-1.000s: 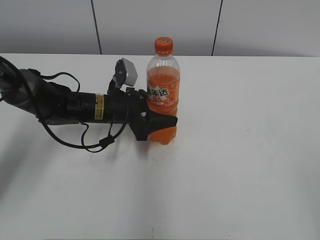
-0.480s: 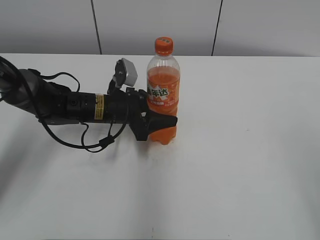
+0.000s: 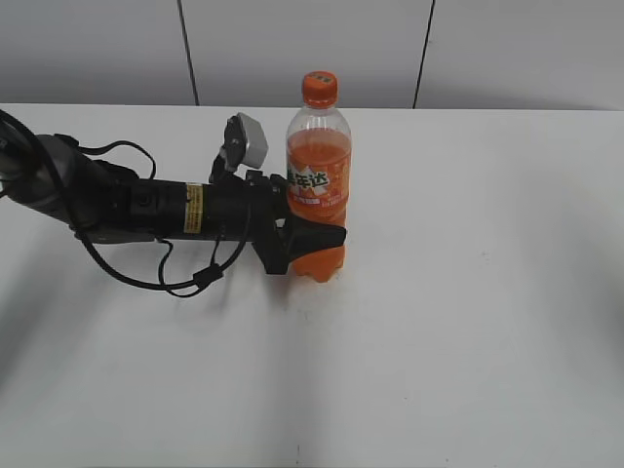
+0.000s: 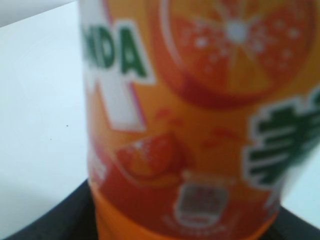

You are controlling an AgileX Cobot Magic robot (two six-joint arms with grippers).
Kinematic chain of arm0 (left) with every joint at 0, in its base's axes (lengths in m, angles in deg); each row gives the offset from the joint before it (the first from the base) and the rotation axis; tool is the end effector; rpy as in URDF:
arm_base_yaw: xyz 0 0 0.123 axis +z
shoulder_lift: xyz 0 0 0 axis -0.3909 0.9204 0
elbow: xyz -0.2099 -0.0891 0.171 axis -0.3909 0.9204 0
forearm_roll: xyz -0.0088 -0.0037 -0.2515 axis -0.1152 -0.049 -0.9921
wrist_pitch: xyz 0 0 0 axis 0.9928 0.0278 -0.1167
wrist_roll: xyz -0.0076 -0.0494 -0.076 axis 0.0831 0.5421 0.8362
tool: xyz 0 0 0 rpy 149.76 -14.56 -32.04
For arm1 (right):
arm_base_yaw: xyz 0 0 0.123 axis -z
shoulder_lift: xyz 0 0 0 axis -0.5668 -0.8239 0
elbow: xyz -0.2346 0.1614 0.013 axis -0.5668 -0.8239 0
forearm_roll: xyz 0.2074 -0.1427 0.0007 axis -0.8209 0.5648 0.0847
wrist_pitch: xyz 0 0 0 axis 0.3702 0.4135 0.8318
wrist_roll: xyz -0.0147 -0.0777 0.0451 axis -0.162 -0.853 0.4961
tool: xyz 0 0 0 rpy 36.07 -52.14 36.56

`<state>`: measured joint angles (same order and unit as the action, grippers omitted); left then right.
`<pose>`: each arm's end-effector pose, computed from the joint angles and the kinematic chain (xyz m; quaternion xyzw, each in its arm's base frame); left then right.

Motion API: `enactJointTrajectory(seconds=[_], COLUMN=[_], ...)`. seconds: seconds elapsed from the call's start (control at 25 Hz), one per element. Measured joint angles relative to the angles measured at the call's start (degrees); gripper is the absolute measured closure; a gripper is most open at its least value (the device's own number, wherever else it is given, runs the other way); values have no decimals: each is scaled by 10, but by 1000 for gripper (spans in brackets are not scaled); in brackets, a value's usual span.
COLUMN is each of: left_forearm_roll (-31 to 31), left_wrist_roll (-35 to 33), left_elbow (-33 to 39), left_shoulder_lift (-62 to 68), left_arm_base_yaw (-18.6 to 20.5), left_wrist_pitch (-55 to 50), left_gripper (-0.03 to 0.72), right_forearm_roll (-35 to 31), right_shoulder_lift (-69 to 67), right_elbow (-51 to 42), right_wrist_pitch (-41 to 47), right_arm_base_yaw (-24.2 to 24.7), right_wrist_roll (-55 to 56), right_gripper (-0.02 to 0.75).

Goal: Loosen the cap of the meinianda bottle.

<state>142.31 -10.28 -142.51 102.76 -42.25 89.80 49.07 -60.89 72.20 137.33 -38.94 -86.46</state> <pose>0.3662 -0.2075 0.0815 0.4716 0.6511 -0.4086 0.4321 0.1653 0.0236 0.3510 -0.0634 0.9589 0.0648 0.2688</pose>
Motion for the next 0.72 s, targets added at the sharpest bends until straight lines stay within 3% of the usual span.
enactJointTrajectory(seconds=[0.48, 0.72], left_forearm_roll=[0, 0], left_wrist_roll=[1, 1], left_elbow=[0, 0], left_shoulder_lift=[0, 0], left_arm_base_yaw=[0, 0], left_wrist_pitch=[1, 1], left_gripper=[276, 276], right_forearm_roll=[0, 0], right_shoulder_lift=[-319, -417], right_elbow=[344, 450], right_wrist_pitch=[44, 44], right_arm_base_yaw=[0, 0], right_wrist_roll=[77, 87], right_gripper=[276, 276])
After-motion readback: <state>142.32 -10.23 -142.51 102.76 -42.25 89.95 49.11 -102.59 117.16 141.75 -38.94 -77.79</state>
